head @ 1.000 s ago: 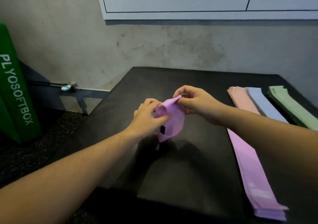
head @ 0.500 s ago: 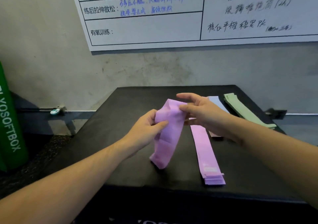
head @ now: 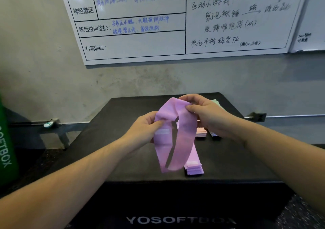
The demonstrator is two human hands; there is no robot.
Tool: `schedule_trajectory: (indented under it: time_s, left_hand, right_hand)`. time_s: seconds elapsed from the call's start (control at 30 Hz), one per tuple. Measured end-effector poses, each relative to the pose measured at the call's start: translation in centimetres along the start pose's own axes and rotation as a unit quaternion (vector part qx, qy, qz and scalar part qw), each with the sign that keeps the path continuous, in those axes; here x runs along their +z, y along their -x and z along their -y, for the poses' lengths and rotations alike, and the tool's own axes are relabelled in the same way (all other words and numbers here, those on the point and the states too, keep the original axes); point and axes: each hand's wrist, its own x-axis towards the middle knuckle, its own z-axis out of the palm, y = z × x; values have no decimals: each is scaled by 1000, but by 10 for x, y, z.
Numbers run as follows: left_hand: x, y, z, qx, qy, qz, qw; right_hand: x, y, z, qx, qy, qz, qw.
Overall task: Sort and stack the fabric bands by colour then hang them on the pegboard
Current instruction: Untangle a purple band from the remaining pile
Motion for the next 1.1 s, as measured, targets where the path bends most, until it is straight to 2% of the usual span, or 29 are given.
schedule_trajectory:
  time_s: [0.13,0.23,0.33,0.4,0.47,0.57,0.67,0.8,0.87,0.97,1.03,1.1]
  left_hand:
    - [5,5,-10,5,-18,-49,999]
    - [4,4,-18,3,-16,-98,995]
    - [3,4,-26,-33,4,-96,995]
    - [3,7,-30,-65,-14,-46,997]
    - [3,14,-32,-82,-47,7,995]
    - [3,22,-34,-97,-34,32,994]
    - [4,23,-37,-113,36,26,993]
    - [5,22,-46,-125,107,25,986]
    - [8,22,-52,-127,123,19,984]
    - [14,20,-54,-125,123,-2,984]
    - [19,19,-53,-123,120,-15,985]
    - [22,19,-54,-125,139,-13,982]
  right_hand:
    - [-3,12,3,-9,82,-13,996]
    - [-7,22,0,-6,149,9,989]
    - [-4,26,-6,4,210,14,977]
    - [-4,26,-6,18,173,-16,985]
    - [-6,26,-5,48,58,-33,997]
    - [-7,22,-5,101,-63,-68,991]
    - [-3,27,-6,147,-32,-79,985]
    - [3,36,-3,192,83,-31,977]
    - [7,40,-3,132,143,-41,980]
    - [11,50,-3,-100,168,-88,977]
    - [11,59,-5,-252,190,-44,948]
    - [11,60,-9,-334,283,-4,899]
